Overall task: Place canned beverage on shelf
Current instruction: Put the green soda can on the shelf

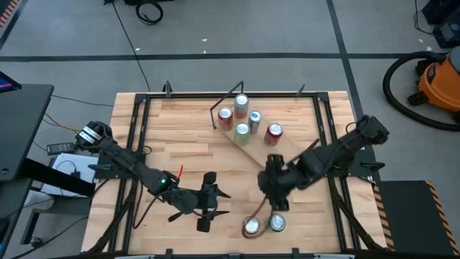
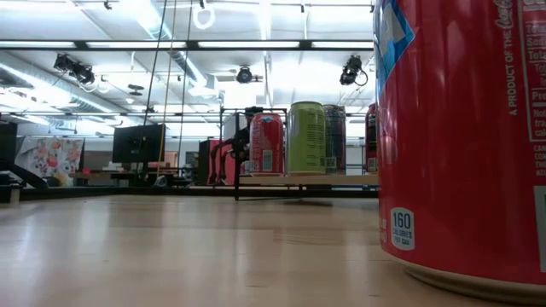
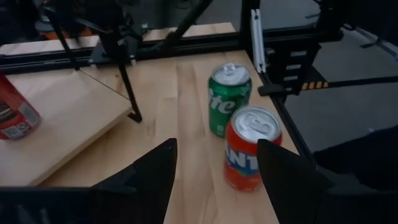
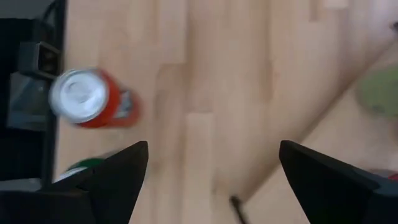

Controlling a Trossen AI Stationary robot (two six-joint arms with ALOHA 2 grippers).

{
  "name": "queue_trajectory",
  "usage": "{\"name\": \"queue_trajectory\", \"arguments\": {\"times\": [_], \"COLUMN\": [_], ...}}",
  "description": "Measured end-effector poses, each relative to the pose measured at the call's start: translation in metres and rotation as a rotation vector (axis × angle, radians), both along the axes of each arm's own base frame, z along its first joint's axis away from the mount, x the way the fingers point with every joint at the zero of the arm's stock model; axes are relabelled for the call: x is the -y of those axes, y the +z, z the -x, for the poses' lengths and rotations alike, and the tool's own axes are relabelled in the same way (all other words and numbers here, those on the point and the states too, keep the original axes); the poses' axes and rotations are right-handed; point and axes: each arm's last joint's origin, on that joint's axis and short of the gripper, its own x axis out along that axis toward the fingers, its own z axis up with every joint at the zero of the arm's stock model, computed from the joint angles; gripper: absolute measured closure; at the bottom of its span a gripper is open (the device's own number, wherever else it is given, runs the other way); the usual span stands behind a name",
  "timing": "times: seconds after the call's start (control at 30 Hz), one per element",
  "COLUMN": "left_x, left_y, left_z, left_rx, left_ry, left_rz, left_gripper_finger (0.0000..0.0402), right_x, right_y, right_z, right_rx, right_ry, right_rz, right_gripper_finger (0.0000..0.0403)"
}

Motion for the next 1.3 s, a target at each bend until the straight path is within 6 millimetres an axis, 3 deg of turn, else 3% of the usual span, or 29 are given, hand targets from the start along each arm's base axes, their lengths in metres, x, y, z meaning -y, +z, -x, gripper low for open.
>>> {"name": "queue_trajectory", "arguments": {"times": [0.3, 0.5, 0.67, 0.97, 1.3], "left_x": [-0.010, -0.017, -0.018, -0.019, -0.020], "left_y": [0.002, 0.002, -0.001, -0.005, -0.006], "left_z": [-0.006, -0.010, -0.009, -0.007, -0.006], "left_rx": [0.003, -0.004, -0.031, -0.082, -0.092], "left_ry": [0.036, 0.060, 0.064, 0.082, 0.083], "left_rz": [0.000, -0.004, -0.012, 0.003, -0.003], "left_gripper_finger": [0.0170, 0.0170, 0.0170, 0.0170, 0.0170], "right_x": [-0.048, -0.074, -0.087, -0.107, -0.119], "right_y": [-0.012, -0.041, -0.057, -0.058, -0.097], "right_z": [0.025, 0.023, 0.020, 0.019, 0.009], "right_rx": [-0.035, -0.145, -0.172, -0.097, -0.175], "right_ry": [-0.022, 0.014, 0.053, 0.121, 0.132], "right_rz": [-0.072, -0.040, -0.010, -0.079, 0.025], "right_gripper_finger": [0.0029, 0.0029, 0.0029, 0.0026, 0.0022]}}
